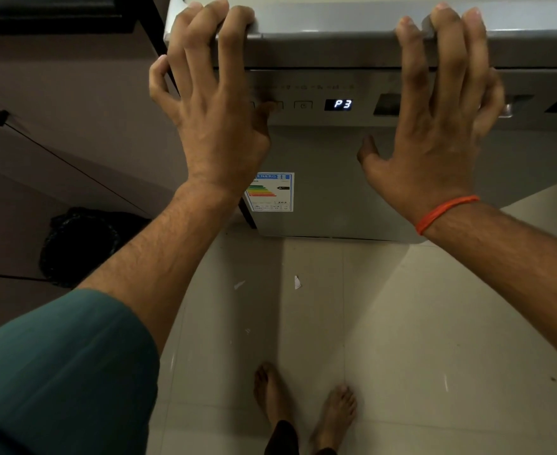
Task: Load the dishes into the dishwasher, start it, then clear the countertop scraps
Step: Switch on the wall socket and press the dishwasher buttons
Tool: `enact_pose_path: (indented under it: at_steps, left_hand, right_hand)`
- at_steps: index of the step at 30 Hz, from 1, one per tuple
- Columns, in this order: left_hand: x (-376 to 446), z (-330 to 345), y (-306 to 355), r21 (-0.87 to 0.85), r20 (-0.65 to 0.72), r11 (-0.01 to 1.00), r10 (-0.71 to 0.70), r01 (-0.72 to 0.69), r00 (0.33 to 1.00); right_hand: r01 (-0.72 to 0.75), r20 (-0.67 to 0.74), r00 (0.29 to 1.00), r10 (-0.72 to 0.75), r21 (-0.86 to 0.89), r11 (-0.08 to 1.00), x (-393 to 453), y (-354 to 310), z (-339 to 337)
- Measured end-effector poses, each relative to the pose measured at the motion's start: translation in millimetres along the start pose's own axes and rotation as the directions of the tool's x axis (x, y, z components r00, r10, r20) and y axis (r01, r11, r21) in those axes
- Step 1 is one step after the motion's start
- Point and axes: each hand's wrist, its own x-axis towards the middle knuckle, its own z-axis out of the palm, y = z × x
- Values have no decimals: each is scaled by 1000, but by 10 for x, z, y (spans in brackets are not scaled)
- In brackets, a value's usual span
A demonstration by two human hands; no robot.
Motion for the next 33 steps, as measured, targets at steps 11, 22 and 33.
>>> enact_pose_path:
  at_steps: [11,22,33]
  left_hand:
    - [-4,14,-39,15,30,1000,8,-8,1000]
    - [-8,-66,-3,49,104,999,-20,15,994]
    - [-27,-207,72,-15,173,997,-73,77,982]
  right_hand:
    - [-2,-31,1000,1,-14,1000,5,7,69]
    - [-28,-13,1000,28,4,1000,-7,-4,24]
    - [230,154,963,-220,-46,972,61,570,-372]
